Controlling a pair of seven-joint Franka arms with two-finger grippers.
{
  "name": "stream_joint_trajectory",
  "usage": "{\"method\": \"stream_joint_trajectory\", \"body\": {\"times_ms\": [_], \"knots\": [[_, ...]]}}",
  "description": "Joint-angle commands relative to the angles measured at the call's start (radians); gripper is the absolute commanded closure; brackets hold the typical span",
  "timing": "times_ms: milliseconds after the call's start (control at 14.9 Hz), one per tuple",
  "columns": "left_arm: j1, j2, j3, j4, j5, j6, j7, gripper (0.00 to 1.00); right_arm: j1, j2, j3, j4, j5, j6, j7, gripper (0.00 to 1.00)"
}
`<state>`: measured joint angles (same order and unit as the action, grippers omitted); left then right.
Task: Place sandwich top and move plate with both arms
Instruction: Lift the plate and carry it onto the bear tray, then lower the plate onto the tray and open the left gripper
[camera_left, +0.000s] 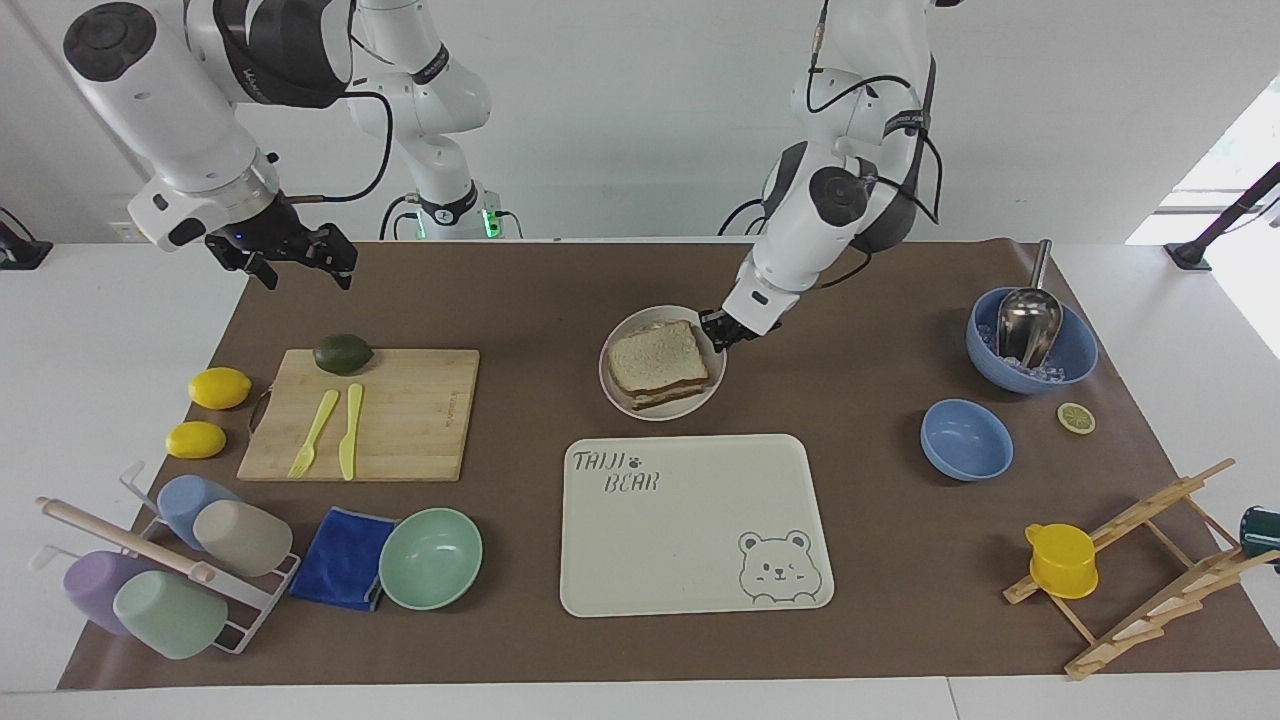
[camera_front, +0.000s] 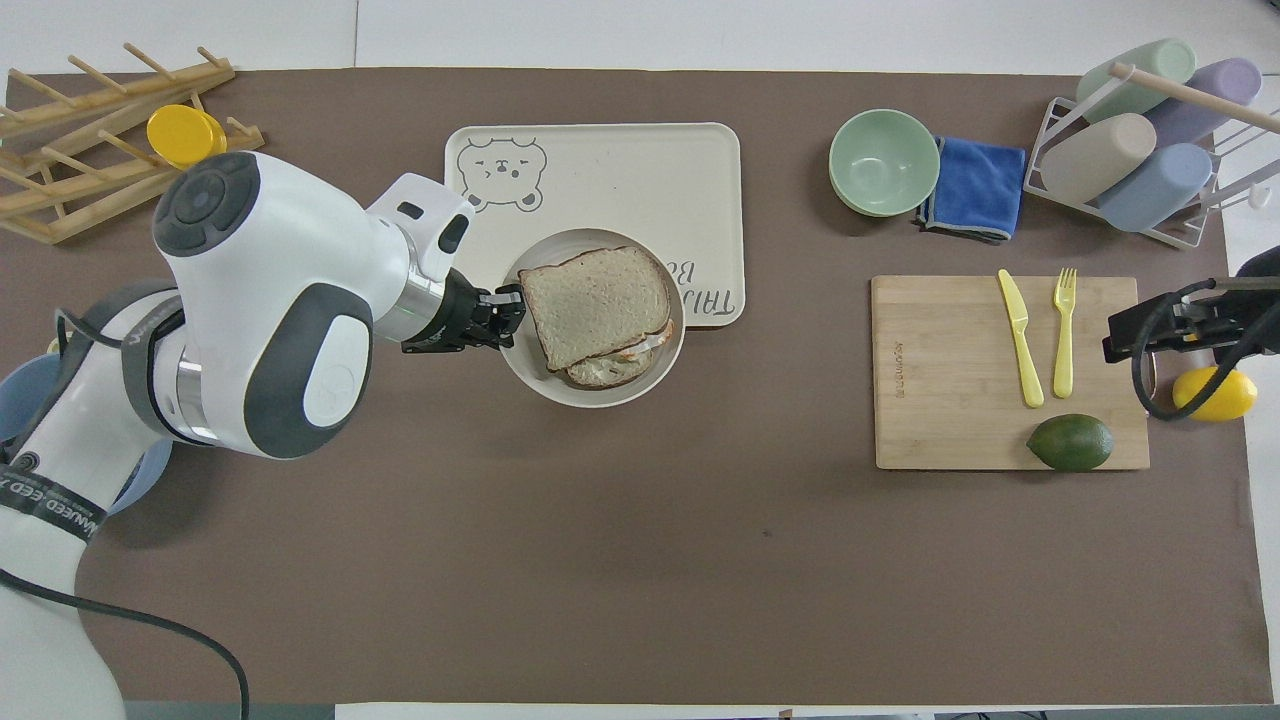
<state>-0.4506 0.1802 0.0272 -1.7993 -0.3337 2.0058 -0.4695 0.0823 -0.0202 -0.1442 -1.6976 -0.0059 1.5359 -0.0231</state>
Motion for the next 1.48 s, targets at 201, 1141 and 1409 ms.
{"method": "stream_joint_trajectory", "body": {"times_ms": [201,1141,1409], "knots": [[0.084,0.353,-0.006,0.432,-0.036,-0.11,0.011,1.0,-0.009,-0.009,0.003,-0.002,0.003,-0.011,-0.015,0.0],[0.044,0.403,-0.003,0.309,-0.022,0.151,0.045,1.0,-0.009,-0.009,0.003,-0.001,0.003,-0.011,-0.015,0.0],[0.046,0.389,-0.003,0.27,-0.022,0.166,0.071,1.0,-0.009,-0.009,0.003,-0.002,0.003,-0.011,-0.015,0.0]]}}
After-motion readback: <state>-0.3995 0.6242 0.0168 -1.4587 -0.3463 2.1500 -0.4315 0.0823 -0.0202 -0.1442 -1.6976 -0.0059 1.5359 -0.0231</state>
